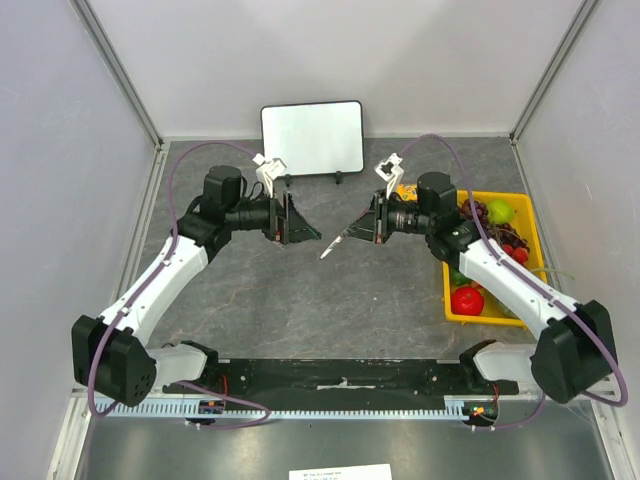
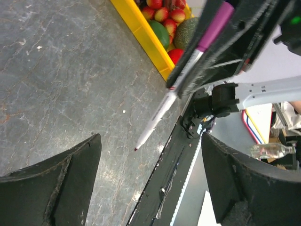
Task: Write a sentence on the whiteboard
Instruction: Move the whiteboard marker to the center of the board.
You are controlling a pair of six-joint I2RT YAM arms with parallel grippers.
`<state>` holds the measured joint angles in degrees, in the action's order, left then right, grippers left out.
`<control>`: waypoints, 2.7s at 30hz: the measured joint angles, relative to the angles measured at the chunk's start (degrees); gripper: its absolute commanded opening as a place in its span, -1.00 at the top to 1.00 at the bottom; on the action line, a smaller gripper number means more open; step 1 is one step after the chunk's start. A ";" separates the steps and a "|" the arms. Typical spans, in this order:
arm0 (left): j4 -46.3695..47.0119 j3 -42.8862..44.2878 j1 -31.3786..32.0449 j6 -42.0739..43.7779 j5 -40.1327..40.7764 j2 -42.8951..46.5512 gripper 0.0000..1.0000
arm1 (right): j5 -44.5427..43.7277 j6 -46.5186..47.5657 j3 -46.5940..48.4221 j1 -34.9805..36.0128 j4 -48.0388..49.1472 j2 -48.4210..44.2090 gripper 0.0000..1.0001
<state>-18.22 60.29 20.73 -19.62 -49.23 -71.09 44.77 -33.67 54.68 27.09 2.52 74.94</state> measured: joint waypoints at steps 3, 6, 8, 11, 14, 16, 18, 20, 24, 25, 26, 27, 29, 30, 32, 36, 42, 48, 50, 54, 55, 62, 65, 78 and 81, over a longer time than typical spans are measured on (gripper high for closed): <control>2.69 -2.05 0.00 -2.60 1.88 -0.07 -0.86 | -2.29 0.85 -1.97 -0.22 -1.79 -3.13 1.00; 5.77 -3.50 0.02 -5.29 3.96 -0.74 -0.89 | -4.44 1.36 -4.09 -0.42 -3.63 -5.16 1.00; 8.09 -4.26 0.02 -7.08 5.60 -1.92 -0.90 | -5.49 1.46 -5.09 -0.63 -4.70 -5.57 1.00; 10.25 -4.48 0.02 -8.66 8.13 -4.52 -0.91 | -7.13 1.79 -6.47 -0.72 -6.40 -5.81 1.00; 11.65 -4.46 0.02 -9.49 11.15 -7.37 -0.91 | -8.72 2.03 -7.54 -0.76 -8.00 -6.40 1.00; 12.13 -4.26 0.04 -9.70 13.00 -9.49 -0.92 | -9.35 2.27 -7.93 -0.76 -8.59 -6.80 1.00; 12.24 -3.21 0.35 -9.73 15.06 -12.24 -0.91 | -10.05 2.67 -8.09 -0.79 -9.25 -7.06 1.00; 12.15 -1.16 0.83 -9.73 17.46 -15.56 -0.92 | -10.62 3.13 -8.09 -0.96 -9.81 -7.08 1.00; 11.54 3.80 1.81 -9.66 21.94 -21.29 -0.92 | -11.67 3.80 -8.09 -1.33 -10.86 -7.08 1.00; 11.26 5.35 2.05 -9.64 23.47 -22.84 -0.92 | -11.91 4.02 -8.09 -1.46 -11.17 -7.08 1.00; 11.19 6.36 2.25 -9.62 24.39 -23.96 -0.92 | -12.20 4.26 -8.09 -1.51 -11.34 -7.08 1.00; 10.97 7.58 2.34 -9.57 25.62 -25.27 -0.93 | -12.41 4.50 -8.09 -1.60 -11.52 -7.08 1.00; 10.45 10.32 2.58 -9.46 28.46 -28.15 -0.94 | -12.74 4.98 -8.09 -1.77 -11.78 -7.06 1.00; 10.23 11.41 2.69 -9.44 29.57 -29.31 -0.95 | -12.83 5.16 -8.09 -1.86 -11.89 -7.02 1.00; 9.53 13.92 2.89 -9.38 31.67 -31.87 -0.97 | -13.16 5.49 -8.09 -2.12 -12.31 -6.82 1.00; 6.99 20.20 3.50 -8.61 37.75 -37.77 -0.97 | -13.49 6.49 -8.00 -2.58 -13.22 -5.81 1.00; 2.67 28.30 3.98 -6.54 46.40 -45.79 -0.99 | -13.86 7.80 -7.69 -3.30 -14.51 -4.48 1.00; -3.78 37.70 4.04 -3.87 54.10 -53.40 -1.00 | -13.77 8.44 -6.95 -4.09 -14.75 -3.02 1.00; -5.68 40.39 4.00 -3.17 56.19 -55.28 -1.00 | -13.73 8.68 -6.82 -4.37 -14.73 -2.32 1.00; -8.83 44.35 3.58 -2.58 58.31 -57.90 -1.00 | -13.55 8.92 -6.73 -4.90 -14.86 -0.98 1.00; -9.31 44.92 3.34 -2.58 58.38 -58.40 -0.99 | -13.40 9.03 -6.71 -5.14 -14.93 -0.70 1.00; -10.75 45.97 0.28 -2.56 56.92 -61.07 -0.90 | -12.11 9.25 -6.01 -6.82 -15.28 0.09 1.00; -11.30 47.45 -0.79 -2.60 56.52 -61.81 -0.84 | -11.72 9.25 -5.86 -7.39 -15.28 0.26 1.00; -14.80 57.68 -3.23 -2.14 54.80 -67.98 -0.25 | -10.67 9.25 -5.75 -8.22 -15.30 1.09 1.00; -15.37 58.49 -3.41 -1.95 55.10 -68.39 -0.23 | -10.51 9.25 -5.75 -8.24 -15.30 1.20 1.00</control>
<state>-33.58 118.78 17.32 -21.56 5.87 -139.48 34.26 -24.43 48.93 18.85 -12.78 76.14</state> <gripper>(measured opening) 0.627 0.172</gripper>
